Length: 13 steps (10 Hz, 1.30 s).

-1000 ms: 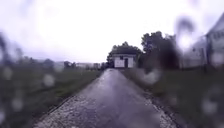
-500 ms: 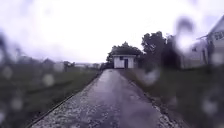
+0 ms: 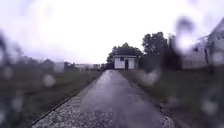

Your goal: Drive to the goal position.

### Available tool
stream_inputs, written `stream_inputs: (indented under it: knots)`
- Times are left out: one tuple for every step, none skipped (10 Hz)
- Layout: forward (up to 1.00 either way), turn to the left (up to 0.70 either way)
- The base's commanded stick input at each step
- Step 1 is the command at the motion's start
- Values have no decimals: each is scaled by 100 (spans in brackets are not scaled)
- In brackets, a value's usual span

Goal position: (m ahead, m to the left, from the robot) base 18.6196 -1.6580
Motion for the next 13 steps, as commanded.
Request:
stream_inputs:
  knots:
    - [67, 0]
    - [67, 0]
    - [67, 0]
    - [69, 0]
    - [68, 0]
    - [69, 0]
    - [68, 0]
    - [68, 1]
    - [70, 2]
    - [69, 5]
    - [69, 0]
    - [70, 0]
    - [68, 0]
